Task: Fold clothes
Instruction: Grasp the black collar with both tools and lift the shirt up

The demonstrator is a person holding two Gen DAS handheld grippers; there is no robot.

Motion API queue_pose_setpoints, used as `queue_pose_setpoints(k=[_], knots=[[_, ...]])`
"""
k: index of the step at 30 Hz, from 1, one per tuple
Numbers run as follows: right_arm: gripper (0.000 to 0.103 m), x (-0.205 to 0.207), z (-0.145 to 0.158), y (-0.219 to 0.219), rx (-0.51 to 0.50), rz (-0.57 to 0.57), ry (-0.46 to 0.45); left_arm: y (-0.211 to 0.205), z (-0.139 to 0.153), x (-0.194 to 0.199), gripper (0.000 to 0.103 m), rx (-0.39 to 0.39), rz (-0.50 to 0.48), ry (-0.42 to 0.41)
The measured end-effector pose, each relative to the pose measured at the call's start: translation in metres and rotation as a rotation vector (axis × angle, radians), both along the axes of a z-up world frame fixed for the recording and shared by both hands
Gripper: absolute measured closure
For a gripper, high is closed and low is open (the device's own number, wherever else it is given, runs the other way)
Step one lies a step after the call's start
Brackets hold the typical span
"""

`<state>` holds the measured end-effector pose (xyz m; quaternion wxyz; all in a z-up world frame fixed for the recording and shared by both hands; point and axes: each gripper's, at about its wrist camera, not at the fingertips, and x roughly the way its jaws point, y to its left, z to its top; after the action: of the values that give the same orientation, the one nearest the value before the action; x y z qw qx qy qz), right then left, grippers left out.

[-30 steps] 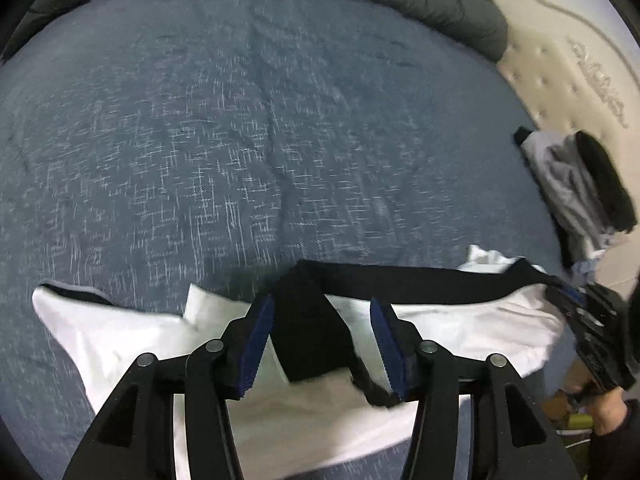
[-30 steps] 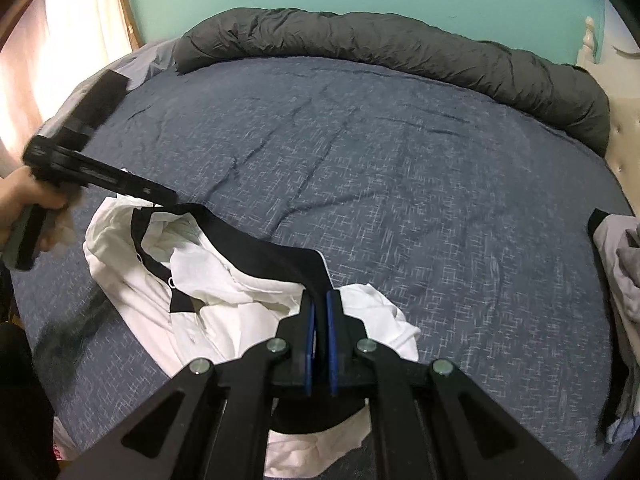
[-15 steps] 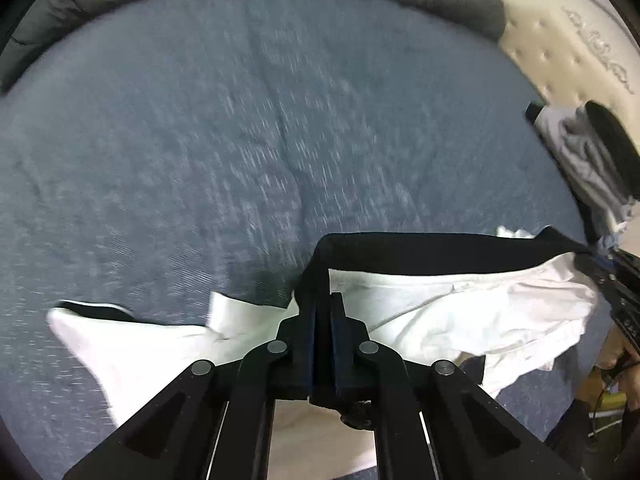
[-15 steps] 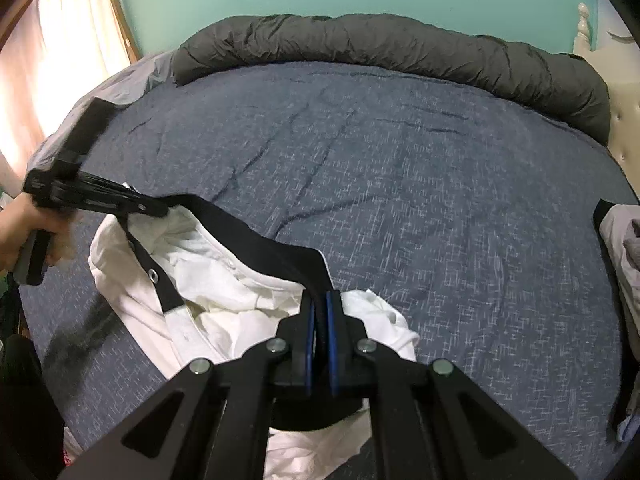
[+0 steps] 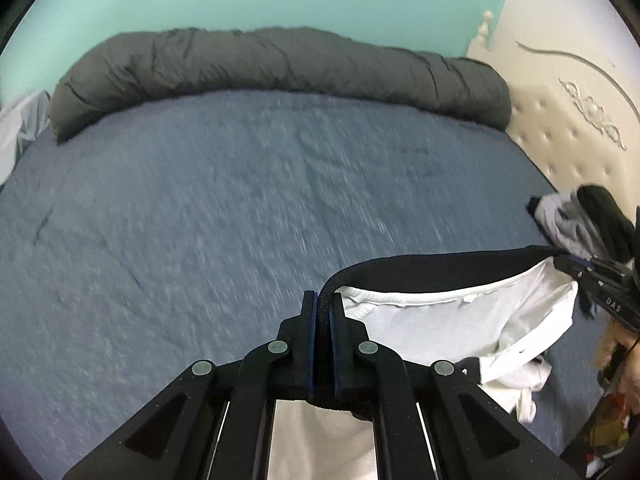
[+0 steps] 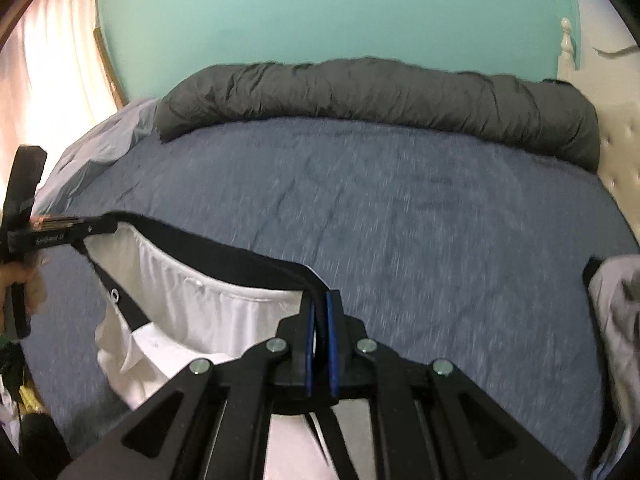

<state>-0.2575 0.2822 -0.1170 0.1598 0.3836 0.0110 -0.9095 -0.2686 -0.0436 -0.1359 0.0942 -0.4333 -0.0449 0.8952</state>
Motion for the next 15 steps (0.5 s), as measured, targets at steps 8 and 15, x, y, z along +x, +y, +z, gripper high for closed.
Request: queue_pose_setpoints(k=[8,15], knots=[[0.098,-0.086,0.033,0.003,-0.006,-0.04,0.054,-0.002,0.031,-0.078,0.098,-0.023,0.025,0.057],[0.098,-0.172,0.032,0.009,0.018,-0.085,0.056,0.003,0.029,-0.16,0.098,-0.053,0.043,0.044]])
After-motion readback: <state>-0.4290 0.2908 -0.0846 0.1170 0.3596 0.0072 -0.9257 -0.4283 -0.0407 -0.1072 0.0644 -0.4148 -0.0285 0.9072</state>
